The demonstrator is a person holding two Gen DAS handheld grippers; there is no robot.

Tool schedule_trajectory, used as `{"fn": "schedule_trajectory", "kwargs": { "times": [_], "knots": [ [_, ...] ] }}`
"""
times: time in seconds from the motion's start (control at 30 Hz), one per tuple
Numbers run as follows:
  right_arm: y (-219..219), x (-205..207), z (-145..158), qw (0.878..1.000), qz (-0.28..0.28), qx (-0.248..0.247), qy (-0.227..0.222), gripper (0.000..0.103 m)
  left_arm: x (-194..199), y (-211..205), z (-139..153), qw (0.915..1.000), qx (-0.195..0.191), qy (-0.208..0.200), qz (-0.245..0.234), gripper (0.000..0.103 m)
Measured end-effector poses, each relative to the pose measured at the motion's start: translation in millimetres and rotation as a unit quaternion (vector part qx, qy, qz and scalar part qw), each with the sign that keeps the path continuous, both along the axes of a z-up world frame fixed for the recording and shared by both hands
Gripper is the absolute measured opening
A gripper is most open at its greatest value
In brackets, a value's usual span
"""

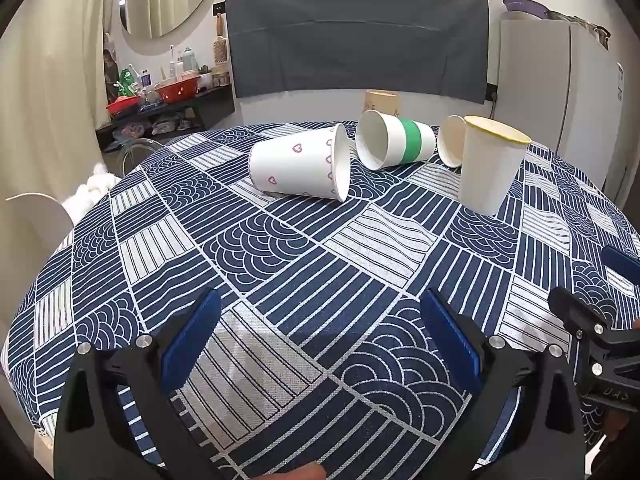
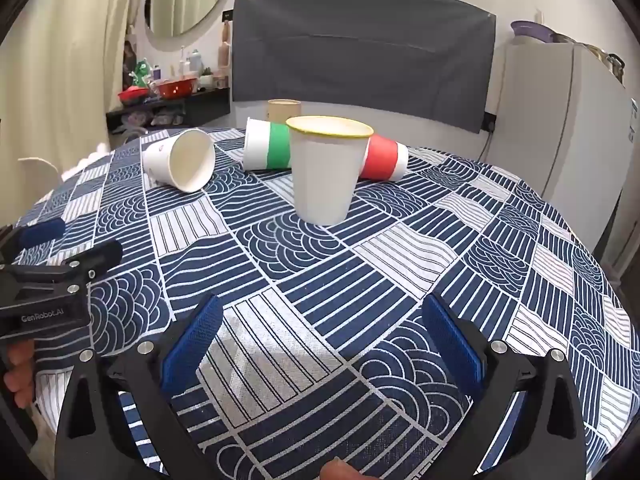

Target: Flip cup upside down

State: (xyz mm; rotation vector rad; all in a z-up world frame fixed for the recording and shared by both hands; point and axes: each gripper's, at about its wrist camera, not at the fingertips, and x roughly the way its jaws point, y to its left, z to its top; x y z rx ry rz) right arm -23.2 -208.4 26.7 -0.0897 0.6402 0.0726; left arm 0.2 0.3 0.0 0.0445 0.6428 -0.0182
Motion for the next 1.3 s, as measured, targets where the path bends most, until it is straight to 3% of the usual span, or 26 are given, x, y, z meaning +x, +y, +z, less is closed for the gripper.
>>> {"fn": "schedule_trajectory", "kwargs": {
  "times": [0.37, 1.3],
  "knots": [
    [-5.3, 0.5, -3.4, 1.0, 0.001, 0.004, 0.002, 0.095, 8.1, 2.8, 2.8, 0.9998, -0.004, 0.015, -0.011, 0.097],
    [2.8, -1.7, 1.1, 1.0, 0.007, -0.008, -0.005, 0.095, 1.1, -2.1, 0.0, 1.0, 0.007, 0.002, -0.006, 0.097]
  ]
}}
